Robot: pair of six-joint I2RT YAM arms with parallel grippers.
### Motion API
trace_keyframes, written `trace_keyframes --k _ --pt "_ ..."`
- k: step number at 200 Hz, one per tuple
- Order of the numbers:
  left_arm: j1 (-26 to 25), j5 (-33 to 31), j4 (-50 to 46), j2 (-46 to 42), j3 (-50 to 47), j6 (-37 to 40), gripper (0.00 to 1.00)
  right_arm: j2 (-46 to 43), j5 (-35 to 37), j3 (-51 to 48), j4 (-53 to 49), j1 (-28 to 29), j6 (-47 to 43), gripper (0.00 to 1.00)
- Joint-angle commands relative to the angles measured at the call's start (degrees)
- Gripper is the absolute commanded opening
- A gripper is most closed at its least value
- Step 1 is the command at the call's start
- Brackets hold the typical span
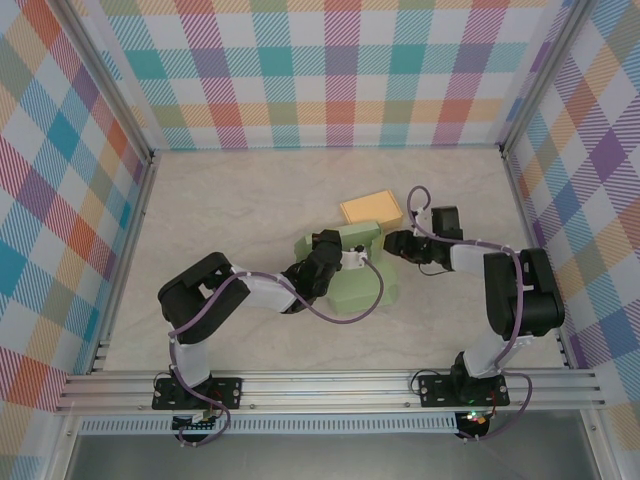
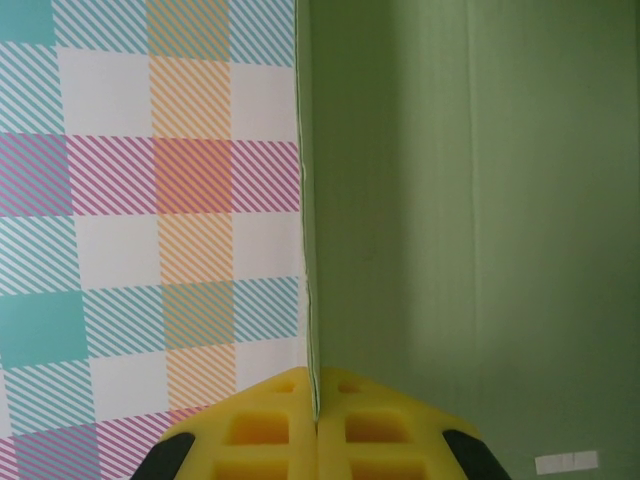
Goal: Fold the paper box
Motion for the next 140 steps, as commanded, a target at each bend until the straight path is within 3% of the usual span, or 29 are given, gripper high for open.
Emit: trace_keyframes --k 1,140 --pt "-0.62 -0.49 0.92 0.42 -1.09 -1.33 0.0 -1.43 0.04 -1.77 4.63 1.15 -1.73 0.48" --pt "-0.9 -0.51 -0.6 0.95 -1.04 -1.29 0.0 -4.06 9.47 -4.75 11.16 7.61 -9.66 0.54"
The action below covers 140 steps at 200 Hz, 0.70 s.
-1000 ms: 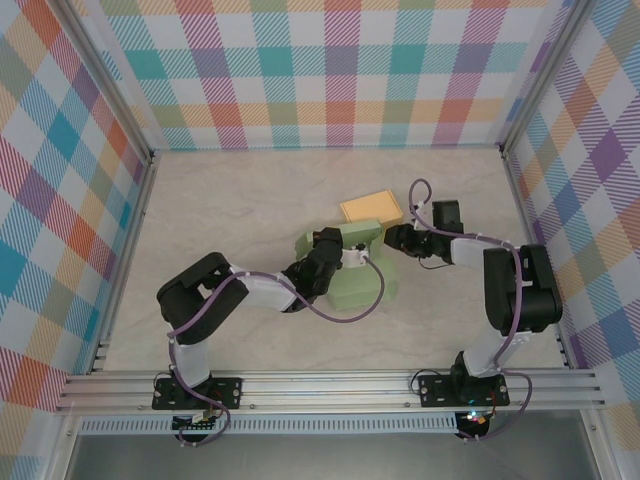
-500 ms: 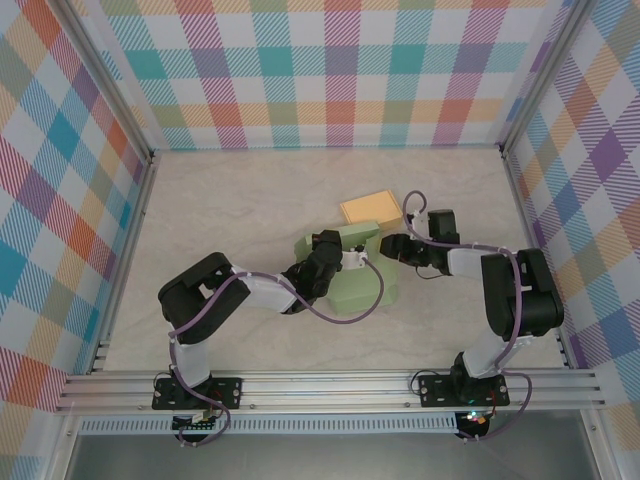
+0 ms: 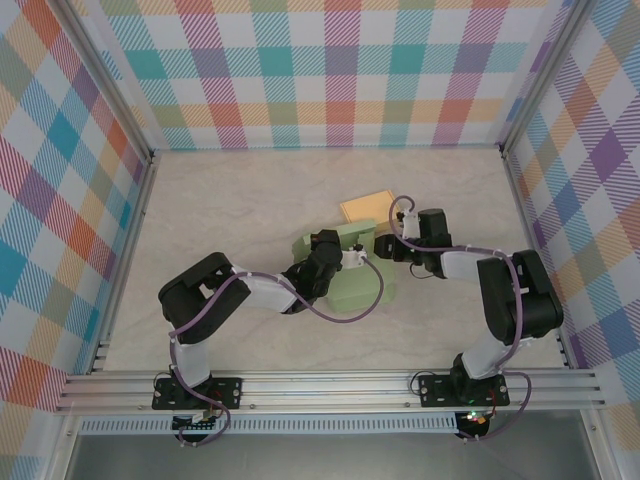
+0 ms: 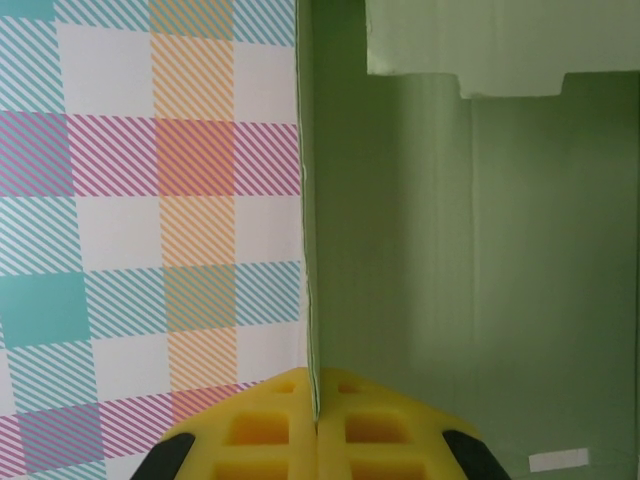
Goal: Fold the paper box
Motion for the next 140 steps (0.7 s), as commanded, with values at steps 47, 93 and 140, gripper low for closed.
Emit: trace_keyframes --k 47,93,140 --pt "-0.69 1.71 -0.84 0.49 -1.42 -0.5 0.0 -2.68 1.07 -4.21 5.76 1.75 -2.36 0.55" --pt "-0.77 1.64 -1.37 0.15 -2.42 -0.5 0.0 0.26 1.35 -0.81 5.72 1.77 -3.53 0.54" --pt "-1.52 1.47 -1.55 0.82 -3.46 -0.68 0.0 2.22 0.89 1.38 6.75 1.86 -4.91 0.53"
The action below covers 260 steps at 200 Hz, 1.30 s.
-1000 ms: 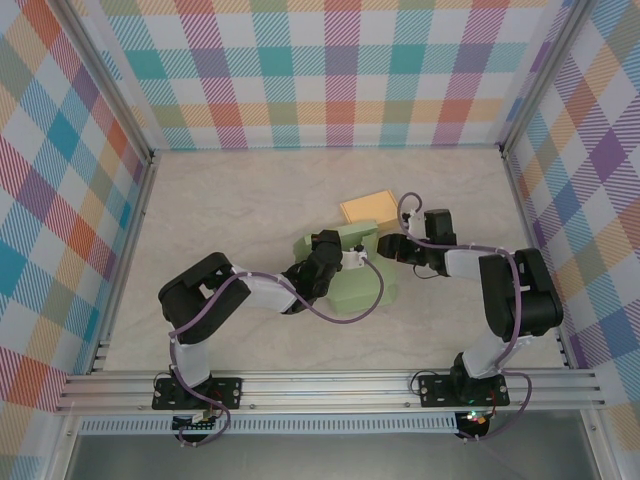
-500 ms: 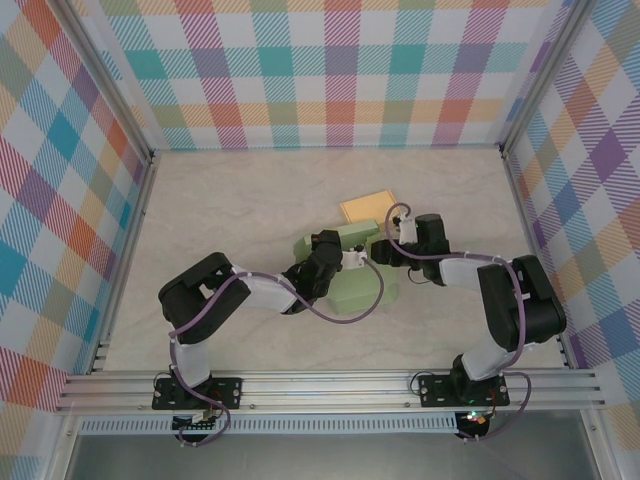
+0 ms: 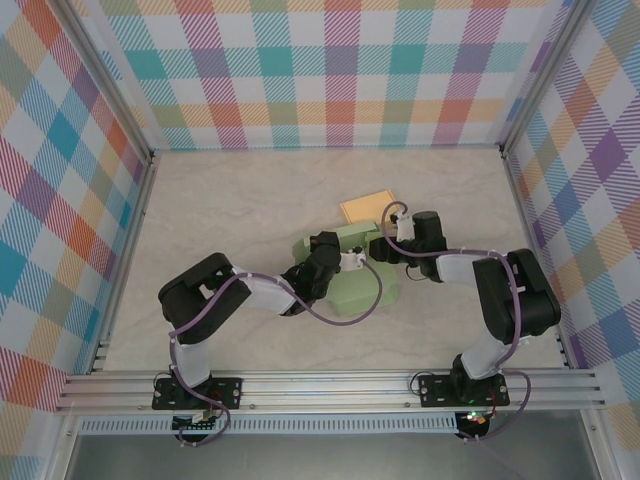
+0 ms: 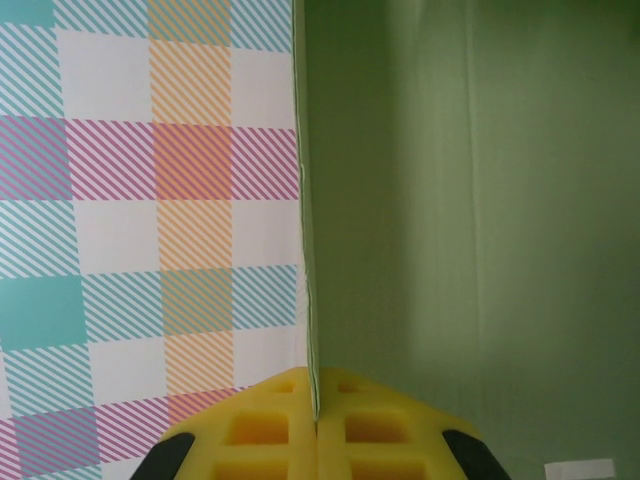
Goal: Fold the paper box
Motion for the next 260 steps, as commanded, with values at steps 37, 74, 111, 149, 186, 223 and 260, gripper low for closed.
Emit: trace_keyframes --k 37,74,111,149,186,223,260 --pt "-1.89 1.13 -3.4 1.69 -1.61 -0.94 0.0 0.78 1.24 1.8 4.39 0.45 -2.27 0.5" --pt "-1.9 1.39 -3.49 2.07 -1.49 -1.23 0.0 0.86 6.38 1.23 5.73 2.15 -2.99 0.38" --pt "-1.89 2.69 -4.29 0.4 -1.73 -3.86 0.01 1.21 10.36 0.34 7.18 3.7 -3.49 0.34" --pt "-1.68 6.16 -6.19 -4.99 -1.6 -12.99 0.25 1.15 15.54 -0.56 8.27 5.95 -4.89 0.2" --pt "-1.59 7.78 -8.94 -13.56 -1.66 -27.14 0.44 -0.65 18.74 -1.25 8.42 7.12 -6.67 0.1" --pt "-1.55 8.58 -17.19 -25.44 -1.93 -47.75 0.47 -3.37 21.05 -2.03 8.04 7.69 -7.56 0.0" --pt "-1.56 6.05 -25.86 -35.71 -2.6 -68.3 0.63 -6.63 21.45 -1.5 5.65 7.87 -8.93 0.0"
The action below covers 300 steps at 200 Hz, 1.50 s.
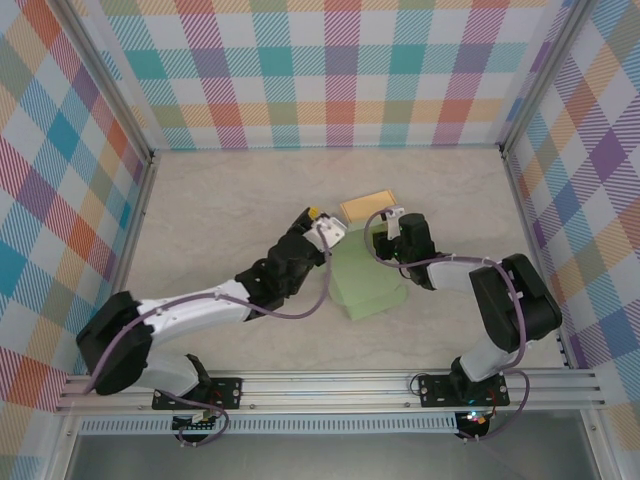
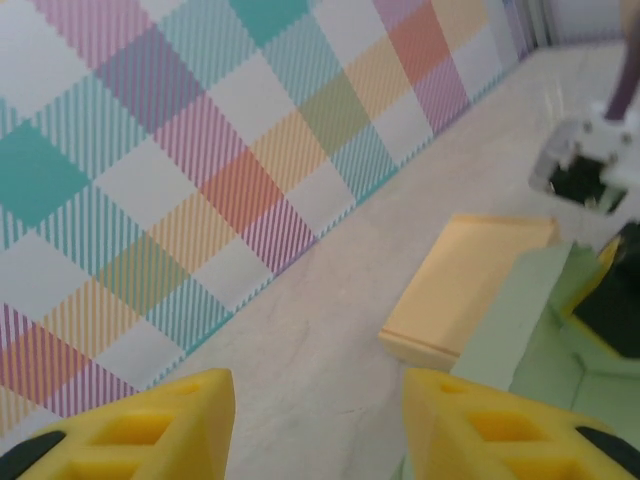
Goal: Fold the paper box
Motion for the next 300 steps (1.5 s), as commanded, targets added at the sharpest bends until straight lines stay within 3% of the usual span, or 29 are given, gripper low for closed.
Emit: trace_keyframes --k 1,19,35,72,85,101,130,169,206,300 --pt "-0.48 -1.95 -7.76 -5.42 -1.03 -19.92 0.64 -3.25 0.8 0.18 -1.17 0.48 -2.09 0.0" --pt "0.08 -4.85 -10.04 -9.97 -2.47 -29.93 0.87 -4.14 1.28 1.15 -2.66 0.51 -2.24 0.0" --pt "0.91 -4.61 -11.84 -13.72 -3.87 -36.06 1.0 -4.64 1.67 2.07 -3.96 0.53 -2.48 0.0" --pt "3.93 -9.58 -20.94 -18.86 -4.24 -51.82 1.0 -4.65 2.14 5.25 -8.06 0.48 -3.0 0.0" --pt "6.03 -8.16 -25.31 -18.81 -3.18 -55.22 1.0 -5.18 2.79 5.21 -7.56 0.49 -2.4 0.0" --pt "7.7 -5.13 -27.38 -18.01 -2.5 -55.84 1.0 -6.24 6.42 3.87 -5.17 0.48 -1.0 0.0" --pt "8.59 -4.11 -28.14 -15.43 -1.67 -57.37 1.0 -5.87 6.26 6.0 -9.68 0.48 -4.45 0.0" --pt "8.73 -2.95 -25.77 -10.62 0.16 -58.13 1.0 -4.73 1.71 5.75 -7.42 -0.12 -6.1 0.0" --pt "8.75 2.16 -24.97 -3.68 4.49 -58.07 1.0 -2.06 -0.88 7.51 -7.61 -1.52 -5.12 0.0" --pt "8.64 2.45 -26.43 9.48 11.05 -58.48 1.0 -9.37 1.75 3.91 -9.4 -1.68 -6.84 0.0"
